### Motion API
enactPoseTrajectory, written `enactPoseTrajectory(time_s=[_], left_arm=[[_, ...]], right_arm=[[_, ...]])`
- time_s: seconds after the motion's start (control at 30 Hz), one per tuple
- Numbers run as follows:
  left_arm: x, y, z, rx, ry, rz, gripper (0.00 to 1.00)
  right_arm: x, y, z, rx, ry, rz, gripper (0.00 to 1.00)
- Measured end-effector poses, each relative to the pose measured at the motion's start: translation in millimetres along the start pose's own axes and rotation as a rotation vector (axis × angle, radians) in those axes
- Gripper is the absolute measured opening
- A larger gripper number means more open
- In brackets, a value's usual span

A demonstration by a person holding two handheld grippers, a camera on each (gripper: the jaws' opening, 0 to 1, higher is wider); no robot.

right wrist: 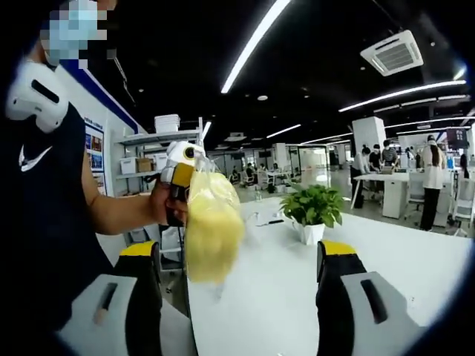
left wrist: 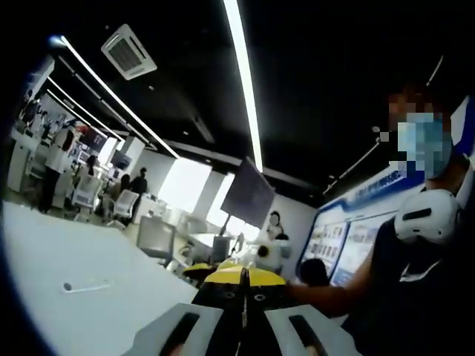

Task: Compare the silicone blocks by pressing each to a similar depth, holding the contact briefly, and releasing to observe deformation and rebound differences across the visible hardness samples.

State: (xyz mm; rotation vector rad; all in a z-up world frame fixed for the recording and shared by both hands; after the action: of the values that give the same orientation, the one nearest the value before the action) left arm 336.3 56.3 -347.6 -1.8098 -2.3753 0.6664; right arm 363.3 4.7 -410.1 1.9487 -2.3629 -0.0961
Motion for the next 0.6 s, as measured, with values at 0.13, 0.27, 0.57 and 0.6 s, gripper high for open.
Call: enactPoseTrajectory(time_s=[0.13, 0.27, 0.57, 0.6], left_arm=[[-1, -3.0, 2.1, -0.015, 0.013, 0.007, 0.00], [-1, -3.2, 3.3, -0.016, 0.014, 0.008, 0.00], [1, -4.3, 2.2, -0.016, 0.006, 0.007, 0.00], [1, -4.4, 2.3, -0.017, 0.006, 0.008, 0.00]], right_arm=[[-6, 12, -7.6, -0.006, -0.022, -0.057, 0.71], [-11, 19, -6.6, -0.007, -0.011, -0.089, 0.65], [-12, 24, -3.2, -0.021, -0.010, -0.112, 0.52], [-13, 24, -3.1, -0.022, -0.011, -0.114, 0.51]])
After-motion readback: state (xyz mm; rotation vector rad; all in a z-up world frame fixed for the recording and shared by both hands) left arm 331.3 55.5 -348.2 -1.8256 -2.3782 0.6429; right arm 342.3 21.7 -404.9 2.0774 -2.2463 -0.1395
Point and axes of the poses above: the point that each gripper's makers call its tool centre point, and the gripper's own axes: x roughly backward along the fingers, y roughly to its left, z roughly out of its underside, the point moved 1 cm from there along x, roughly backward along the fingers
